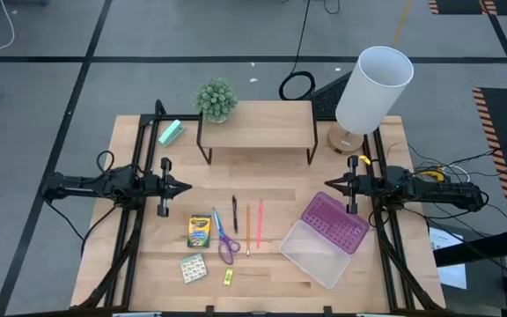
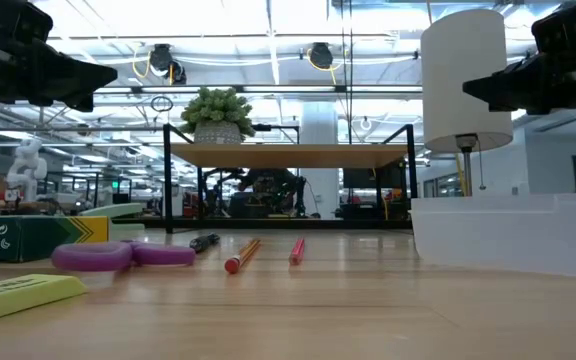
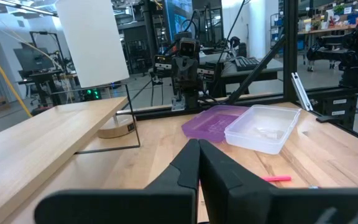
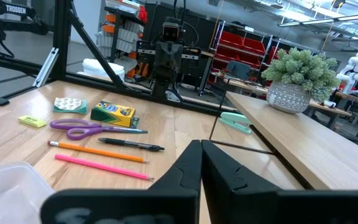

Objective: Pack school essentials

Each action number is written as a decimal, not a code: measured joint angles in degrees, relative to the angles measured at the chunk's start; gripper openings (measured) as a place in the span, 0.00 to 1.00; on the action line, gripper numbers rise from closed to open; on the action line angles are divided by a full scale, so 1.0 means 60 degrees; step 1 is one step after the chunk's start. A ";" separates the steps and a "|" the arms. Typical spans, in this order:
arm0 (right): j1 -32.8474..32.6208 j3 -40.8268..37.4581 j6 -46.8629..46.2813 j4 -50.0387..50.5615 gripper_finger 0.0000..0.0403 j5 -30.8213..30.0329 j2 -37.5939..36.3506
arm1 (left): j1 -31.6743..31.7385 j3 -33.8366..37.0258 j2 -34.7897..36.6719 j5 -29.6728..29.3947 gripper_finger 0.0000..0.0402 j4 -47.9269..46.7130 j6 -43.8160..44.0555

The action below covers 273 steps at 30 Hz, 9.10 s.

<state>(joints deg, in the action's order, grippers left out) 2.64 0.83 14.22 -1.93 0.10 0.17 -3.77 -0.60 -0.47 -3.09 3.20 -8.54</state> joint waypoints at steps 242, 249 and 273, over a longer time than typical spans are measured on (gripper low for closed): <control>-0.0461 0.6049 -0.1891 0.0011 0.00 0.0753 1.0460 | -0.1528 -1.0571 -1.7077 -0.1202 0.38 -0.6189 1.4412; -0.0461 0.6049 -0.1891 0.0000 0.00 0.0751 1.0460 | -0.1413 -1.0568 -1.7391 -0.1162 0.38 -0.6017 1.4273; -0.0458 0.6053 -0.1894 -0.0171 0.00 0.0747 1.0460 | -0.1246 -1.0597 -1.7970 -0.0753 0.26 -0.6110 1.3503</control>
<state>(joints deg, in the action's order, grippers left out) -0.10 37.15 2.85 -2.96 4.58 62.94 -11.25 -64.18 -108.29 -7.61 -33.46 72.48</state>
